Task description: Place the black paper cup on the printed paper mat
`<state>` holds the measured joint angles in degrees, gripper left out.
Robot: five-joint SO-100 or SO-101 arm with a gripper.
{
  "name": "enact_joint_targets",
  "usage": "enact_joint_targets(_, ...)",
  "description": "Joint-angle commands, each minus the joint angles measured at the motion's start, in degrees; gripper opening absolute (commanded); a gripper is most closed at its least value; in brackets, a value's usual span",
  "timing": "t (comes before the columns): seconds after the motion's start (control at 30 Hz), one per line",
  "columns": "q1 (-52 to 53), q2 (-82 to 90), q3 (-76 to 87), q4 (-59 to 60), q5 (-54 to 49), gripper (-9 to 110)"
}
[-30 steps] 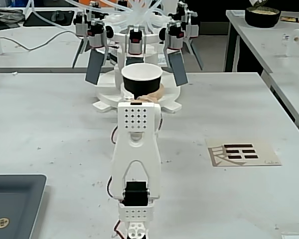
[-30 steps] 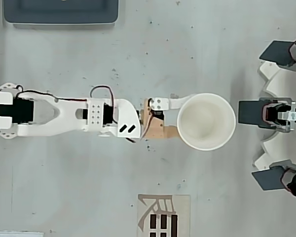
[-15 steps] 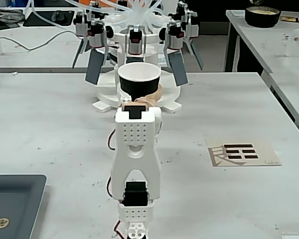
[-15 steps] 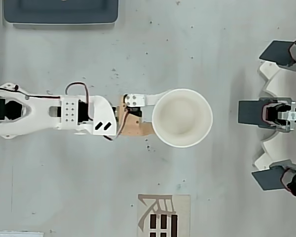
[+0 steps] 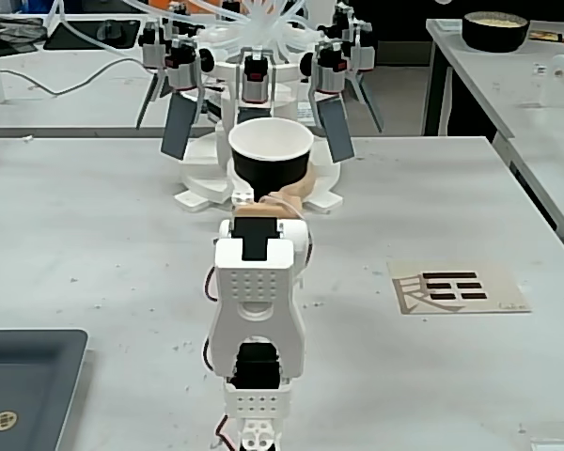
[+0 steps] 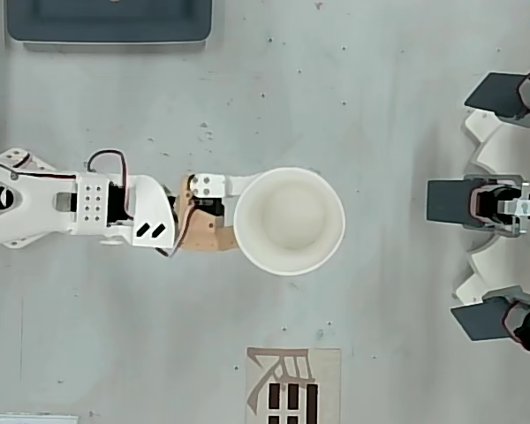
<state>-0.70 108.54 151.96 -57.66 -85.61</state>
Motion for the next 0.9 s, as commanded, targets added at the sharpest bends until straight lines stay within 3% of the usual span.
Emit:
enact_joint_targets(0.0,2.4,3.8,1.1,-2.5,-0.2,8)
enact_joint_targets(0.87,29.2,-8.9,-1.3,-11.3,1.5,8)
